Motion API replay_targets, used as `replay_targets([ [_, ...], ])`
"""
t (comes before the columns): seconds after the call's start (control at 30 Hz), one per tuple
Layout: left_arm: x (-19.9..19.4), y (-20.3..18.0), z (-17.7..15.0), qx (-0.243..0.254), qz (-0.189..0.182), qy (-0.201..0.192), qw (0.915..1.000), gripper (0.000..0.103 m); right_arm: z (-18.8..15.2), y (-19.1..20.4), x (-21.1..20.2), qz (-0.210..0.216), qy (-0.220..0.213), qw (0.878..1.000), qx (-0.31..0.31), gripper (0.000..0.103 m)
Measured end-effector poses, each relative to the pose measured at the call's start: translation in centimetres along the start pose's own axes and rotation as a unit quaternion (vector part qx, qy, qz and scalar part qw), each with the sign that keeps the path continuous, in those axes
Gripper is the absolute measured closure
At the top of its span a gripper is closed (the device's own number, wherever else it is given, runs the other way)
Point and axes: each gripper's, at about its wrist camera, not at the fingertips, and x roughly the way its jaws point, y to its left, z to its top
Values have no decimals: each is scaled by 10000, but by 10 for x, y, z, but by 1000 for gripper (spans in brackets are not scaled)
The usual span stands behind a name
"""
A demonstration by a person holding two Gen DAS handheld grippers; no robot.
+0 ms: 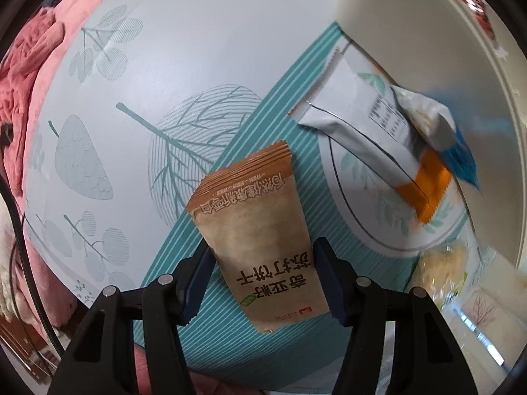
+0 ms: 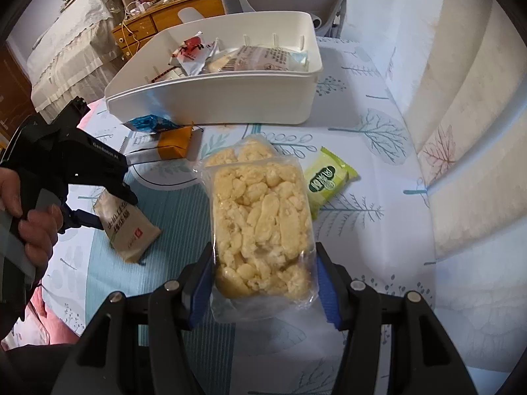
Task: Organize snacks
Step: 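Lift both held snacks and carry them toward the white tray, then lower both snacks into the white tray and open both tools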
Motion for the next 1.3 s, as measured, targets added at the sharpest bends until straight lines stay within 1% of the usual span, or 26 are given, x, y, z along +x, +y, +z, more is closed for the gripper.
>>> replay_targets([
  [0.3,-47,-4,-17,752,-206,-223,9967,46,13,15,-4,165,-159,9995,-231,47],
  [0.47,-83,-6,-17,1124,-282,-469,9922,46,27,27,-7,289,-326,9983,-381,47],
  [0.6,-119,-7,-22,1487,-321,-712,9858,46,43,38,-11,377,-517,9967,-491,47],
  [0.73,-156,-15,5,1744,-413,-986,9789,46,60,48,-15,473,-681,9951,-540,47],
  [0.8,-170,-14,13,1859,-428,-1065,9759,46,70,53,-18,510,-780,9942,-546,47],
  [0.93,-195,-26,30,2174,-455,-1199,9676,46,91,61,-21,550,-953,9926,-511,47],
  [1.1,-204,-43,52,2537,-426,-1320,9573,46,118,68,-17,535,-1111,9917,-355,47],
  [1.17,-204,-50,60,2629,-461,-1337,9544,46,127,70,-14,512,-1151,9916,-289,47],
  [1.3,-200,-61,77,2836,-750,-1285,9473,46,144,74,-3,415,-1223,9914,-200,47],
])
